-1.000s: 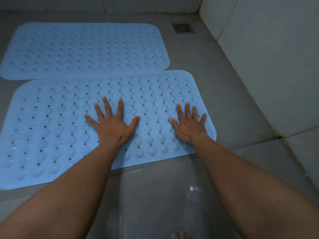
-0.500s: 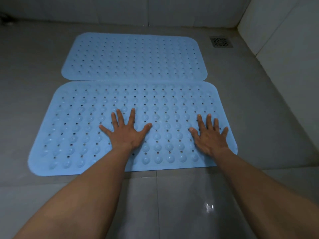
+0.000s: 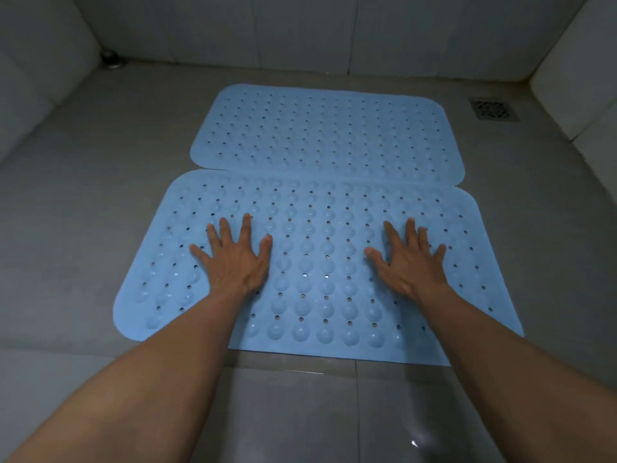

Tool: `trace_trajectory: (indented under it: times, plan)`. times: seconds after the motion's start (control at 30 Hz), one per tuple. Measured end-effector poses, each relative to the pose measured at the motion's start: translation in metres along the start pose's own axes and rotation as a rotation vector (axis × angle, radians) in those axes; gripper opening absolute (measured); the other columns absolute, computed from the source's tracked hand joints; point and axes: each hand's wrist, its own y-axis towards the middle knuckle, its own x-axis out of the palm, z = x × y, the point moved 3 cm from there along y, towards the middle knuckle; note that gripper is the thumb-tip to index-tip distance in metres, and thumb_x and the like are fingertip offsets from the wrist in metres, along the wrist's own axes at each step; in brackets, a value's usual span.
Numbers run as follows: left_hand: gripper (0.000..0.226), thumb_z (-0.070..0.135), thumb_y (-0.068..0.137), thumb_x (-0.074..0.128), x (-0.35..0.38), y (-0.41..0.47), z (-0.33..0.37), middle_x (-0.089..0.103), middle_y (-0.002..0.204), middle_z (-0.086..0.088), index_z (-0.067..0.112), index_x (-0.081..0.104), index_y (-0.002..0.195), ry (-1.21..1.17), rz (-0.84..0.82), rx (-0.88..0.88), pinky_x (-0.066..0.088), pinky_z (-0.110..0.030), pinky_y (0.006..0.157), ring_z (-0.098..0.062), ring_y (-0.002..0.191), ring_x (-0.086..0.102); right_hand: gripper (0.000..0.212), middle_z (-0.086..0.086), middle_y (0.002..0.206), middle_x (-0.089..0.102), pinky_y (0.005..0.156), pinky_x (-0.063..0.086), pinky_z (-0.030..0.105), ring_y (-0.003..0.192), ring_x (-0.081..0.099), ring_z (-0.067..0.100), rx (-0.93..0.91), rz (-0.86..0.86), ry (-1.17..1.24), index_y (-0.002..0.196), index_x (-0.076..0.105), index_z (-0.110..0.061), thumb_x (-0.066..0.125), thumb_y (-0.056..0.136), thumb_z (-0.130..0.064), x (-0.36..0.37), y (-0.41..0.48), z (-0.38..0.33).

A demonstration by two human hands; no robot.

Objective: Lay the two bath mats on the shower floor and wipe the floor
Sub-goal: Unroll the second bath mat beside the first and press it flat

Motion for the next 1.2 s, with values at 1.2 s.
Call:
trace_trajectory:
  times: [1.2]
  plan:
    - [0.09, 0.092, 0.073, -0.004, -0.009, 0.044, -0.054, -0.024, 0.163, -0.003, 0.049, -0.02, 0.149, 0.052, -0.109, -0.091, -0.011, -0.069, 0.113, -0.032, 0.149, -0.022, 0.083, 0.0, 0.163, -0.027, 0.113, -0.017, 0.065, 0.148, -0.027, 0.028, 0.011, -0.119, -0.001, 0.15, -0.016, -0.052, 0.012, 0.08, -0.088, 0.014, 0.011, -0.018]
